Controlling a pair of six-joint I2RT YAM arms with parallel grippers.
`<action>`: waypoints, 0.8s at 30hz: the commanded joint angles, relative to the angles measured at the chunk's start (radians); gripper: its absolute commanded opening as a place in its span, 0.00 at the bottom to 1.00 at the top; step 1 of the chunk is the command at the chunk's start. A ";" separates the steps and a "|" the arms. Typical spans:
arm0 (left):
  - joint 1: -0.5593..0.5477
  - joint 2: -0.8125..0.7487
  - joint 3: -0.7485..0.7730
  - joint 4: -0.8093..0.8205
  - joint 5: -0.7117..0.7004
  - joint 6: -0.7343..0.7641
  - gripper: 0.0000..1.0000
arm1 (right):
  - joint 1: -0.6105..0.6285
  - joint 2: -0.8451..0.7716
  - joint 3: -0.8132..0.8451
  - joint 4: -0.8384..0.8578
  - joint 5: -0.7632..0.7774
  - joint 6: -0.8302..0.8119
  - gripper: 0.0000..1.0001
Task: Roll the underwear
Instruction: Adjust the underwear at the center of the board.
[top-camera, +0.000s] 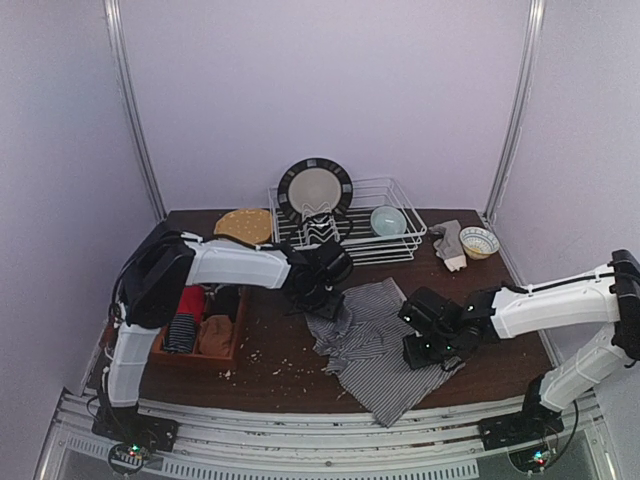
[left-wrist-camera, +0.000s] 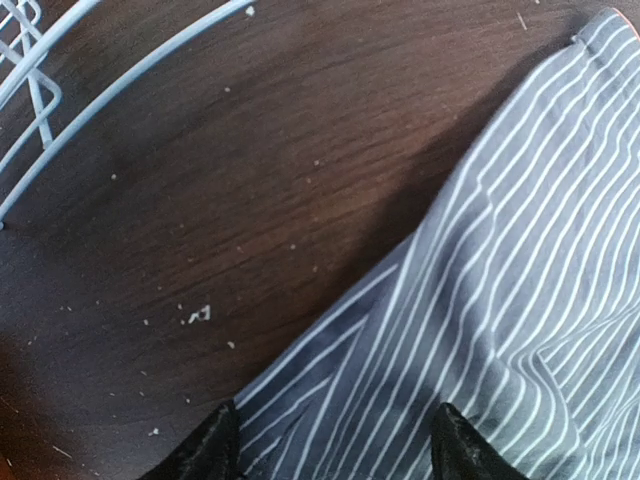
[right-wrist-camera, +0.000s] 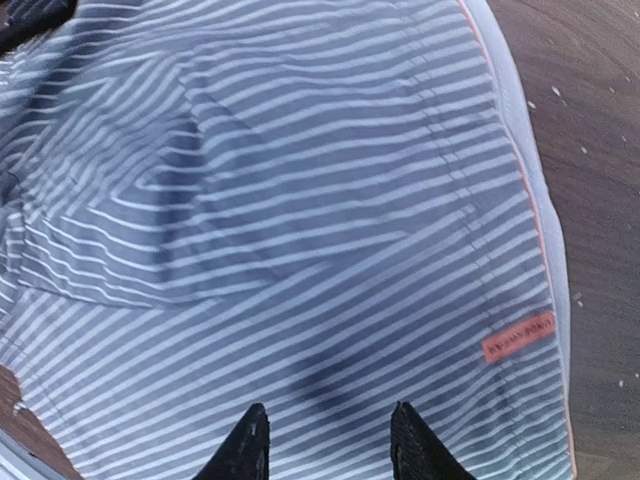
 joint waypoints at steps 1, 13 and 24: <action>0.014 0.008 0.007 -0.028 -0.014 0.014 0.63 | -0.017 -0.035 -0.042 -0.043 0.055 0.013 0.40; 0.016 -0.198 -0.304 0.076 -0.046 -0.092 0.00 | -0.188 0.043 -0.077 0.021 -0.003 -0.012 0.38; -0.134 -0.356 -0.535 0.095 -0.062 -0.251 0.00 | -0.412 0.194 0.065 0.053 0.014 -0.086 0.38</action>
